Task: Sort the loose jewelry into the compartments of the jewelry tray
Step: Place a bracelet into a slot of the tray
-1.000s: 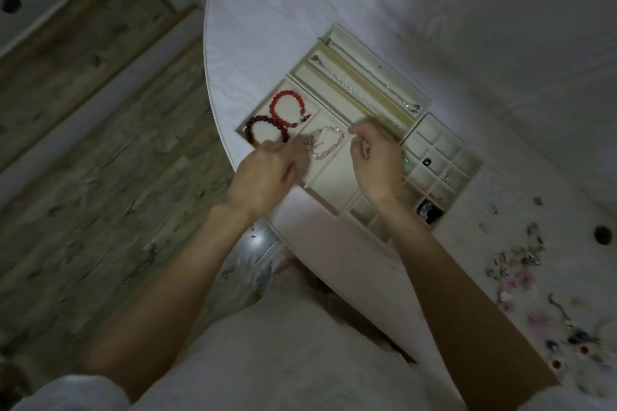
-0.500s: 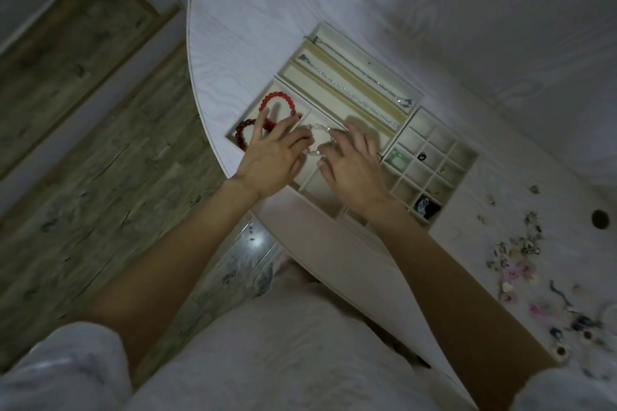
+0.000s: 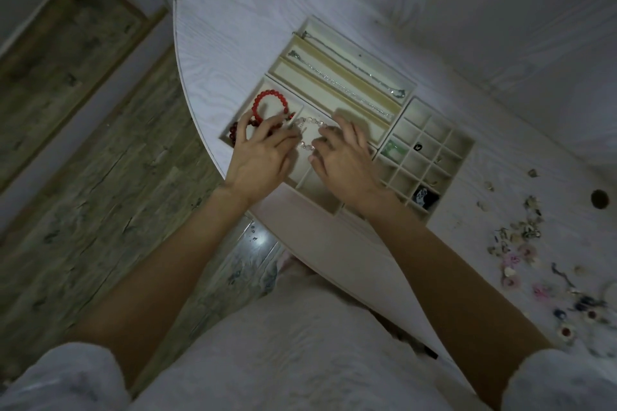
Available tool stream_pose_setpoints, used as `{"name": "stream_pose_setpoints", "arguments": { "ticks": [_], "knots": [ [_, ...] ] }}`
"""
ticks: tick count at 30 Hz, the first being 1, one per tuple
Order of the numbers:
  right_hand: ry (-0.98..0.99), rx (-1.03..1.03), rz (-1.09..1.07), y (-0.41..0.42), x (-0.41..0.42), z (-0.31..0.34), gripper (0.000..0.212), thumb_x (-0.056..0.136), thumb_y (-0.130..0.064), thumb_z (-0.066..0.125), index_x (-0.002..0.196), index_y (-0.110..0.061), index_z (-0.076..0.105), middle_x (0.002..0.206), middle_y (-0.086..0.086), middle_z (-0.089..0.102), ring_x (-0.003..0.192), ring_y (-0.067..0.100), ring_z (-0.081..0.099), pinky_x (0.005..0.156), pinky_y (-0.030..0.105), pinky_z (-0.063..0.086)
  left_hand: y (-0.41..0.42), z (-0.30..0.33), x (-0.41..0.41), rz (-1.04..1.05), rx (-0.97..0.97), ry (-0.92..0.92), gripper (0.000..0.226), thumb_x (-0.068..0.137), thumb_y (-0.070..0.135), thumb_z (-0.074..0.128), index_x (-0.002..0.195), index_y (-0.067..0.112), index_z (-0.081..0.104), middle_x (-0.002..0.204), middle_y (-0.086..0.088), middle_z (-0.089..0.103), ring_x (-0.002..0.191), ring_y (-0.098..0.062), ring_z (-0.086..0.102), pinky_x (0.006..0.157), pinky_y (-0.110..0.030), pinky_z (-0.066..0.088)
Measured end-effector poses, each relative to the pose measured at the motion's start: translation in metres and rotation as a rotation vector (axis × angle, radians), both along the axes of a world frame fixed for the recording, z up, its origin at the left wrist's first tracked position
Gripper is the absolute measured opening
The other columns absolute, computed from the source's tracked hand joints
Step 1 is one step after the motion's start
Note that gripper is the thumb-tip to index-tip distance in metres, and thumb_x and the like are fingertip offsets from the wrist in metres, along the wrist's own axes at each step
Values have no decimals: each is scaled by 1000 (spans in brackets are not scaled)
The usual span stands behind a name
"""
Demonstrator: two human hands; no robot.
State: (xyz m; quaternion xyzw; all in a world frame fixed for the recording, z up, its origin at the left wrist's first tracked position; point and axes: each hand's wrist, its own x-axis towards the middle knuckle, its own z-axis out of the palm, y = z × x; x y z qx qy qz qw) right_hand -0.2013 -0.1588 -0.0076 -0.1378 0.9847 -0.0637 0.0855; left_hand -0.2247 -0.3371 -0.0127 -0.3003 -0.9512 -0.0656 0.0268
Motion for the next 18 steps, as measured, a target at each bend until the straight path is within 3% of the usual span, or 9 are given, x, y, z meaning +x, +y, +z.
{"name": "stream_pose_setpoints", "arguments": {
  "ticks": [4,8,12,14,18],
  "knots": [
    [71,-131,-2,5,6,8,32,93,-28,50,114,-8,64,134,11,52,137,31,28,111,47,19,5,4,9,-1,3,-75,47,88,27,33,119,14,65,123,1,64,124,-26,47,108,-46,17],
    [217,-274,-52,32,36,36,29,89,-19,50,111,-9,66,129,12,56,128,27,35,104,39,24,31,21,35,18,306,-149,38,86,16,40,111,4,67,110,-12,67,107,-31,55,93,-40,43],
    [376,-367,-285,91,95,60,23,91,-11,48,101,-6,68,102,10,65,100,26,53,88,35,41,84,41,69,23,531,-342,37,88,21,45,113,6,66,104,-11,69,94,-26,56,81,-31,41],
    [423,-337,-426,128,131,58,19,90,-6,51,98,-5,69,93,10,67,89,25,56,81,33,44,115,40,82,-11,488,-407,38,88,29,46,113,10,67,104,-9,69,92,-28,58,78,-29,41],
    [303,-273,-669,194,186,33,16,87,-7,56,98,-6,68,91,10,68,83,31,60,75,28,40,167,22,105,-54,234,-327,43,85,38,49,111,10,67,103,-11,67,88,-34,59,74,-34,45]
  ]
}}
